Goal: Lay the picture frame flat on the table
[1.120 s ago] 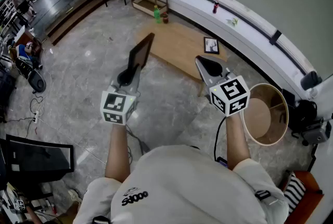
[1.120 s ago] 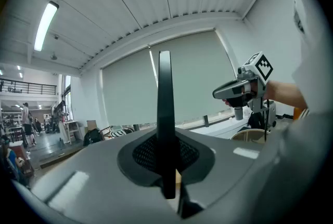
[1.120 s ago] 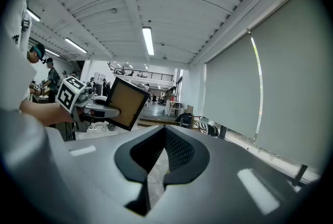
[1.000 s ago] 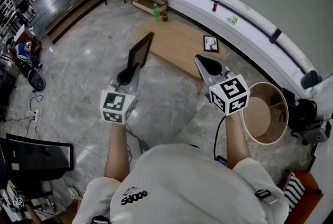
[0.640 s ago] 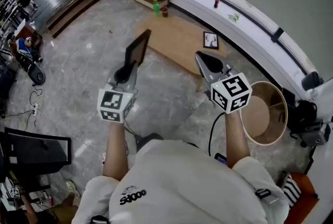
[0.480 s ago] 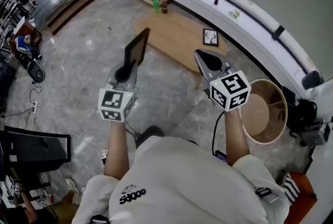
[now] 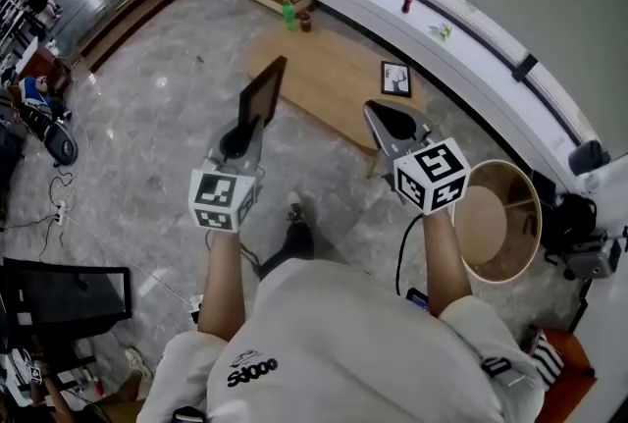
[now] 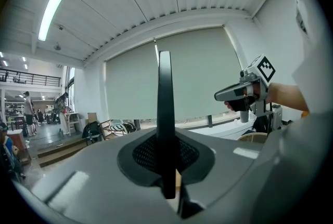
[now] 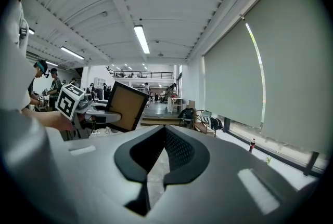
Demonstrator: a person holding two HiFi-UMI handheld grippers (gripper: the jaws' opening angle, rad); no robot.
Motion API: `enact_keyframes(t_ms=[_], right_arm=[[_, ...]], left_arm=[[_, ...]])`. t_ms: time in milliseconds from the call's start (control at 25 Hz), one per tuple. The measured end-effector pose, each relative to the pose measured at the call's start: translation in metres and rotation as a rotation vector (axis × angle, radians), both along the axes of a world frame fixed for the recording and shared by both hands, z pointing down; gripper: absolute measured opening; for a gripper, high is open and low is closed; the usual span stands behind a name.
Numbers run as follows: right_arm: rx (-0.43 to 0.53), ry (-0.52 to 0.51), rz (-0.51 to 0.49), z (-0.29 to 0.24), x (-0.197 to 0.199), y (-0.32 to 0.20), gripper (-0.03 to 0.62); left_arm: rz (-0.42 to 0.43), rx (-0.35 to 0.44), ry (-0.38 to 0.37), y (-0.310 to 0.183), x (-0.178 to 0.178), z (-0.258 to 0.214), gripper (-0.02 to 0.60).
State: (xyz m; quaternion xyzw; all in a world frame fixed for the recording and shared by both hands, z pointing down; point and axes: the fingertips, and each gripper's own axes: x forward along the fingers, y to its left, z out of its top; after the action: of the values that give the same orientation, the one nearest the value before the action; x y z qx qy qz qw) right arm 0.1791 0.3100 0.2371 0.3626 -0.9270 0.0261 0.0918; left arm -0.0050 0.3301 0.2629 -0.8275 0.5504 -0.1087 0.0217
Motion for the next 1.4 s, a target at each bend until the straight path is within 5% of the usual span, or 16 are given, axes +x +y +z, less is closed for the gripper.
enact_keyframes(t_ms=[920,1400], right_arm=[[-0.060,0.004,0.048,0.004,-0.143,-0.271,0.003],[-0.119,0.022,0.107,0.036,-0.154,-0.339,0.003]], left_arm=[[0.026,-0.056,0.046,-0.279,-0.146,0.011,0.018],[0.060,-0.160,0.080,-0.357,-0.167,0.062,0.018]])
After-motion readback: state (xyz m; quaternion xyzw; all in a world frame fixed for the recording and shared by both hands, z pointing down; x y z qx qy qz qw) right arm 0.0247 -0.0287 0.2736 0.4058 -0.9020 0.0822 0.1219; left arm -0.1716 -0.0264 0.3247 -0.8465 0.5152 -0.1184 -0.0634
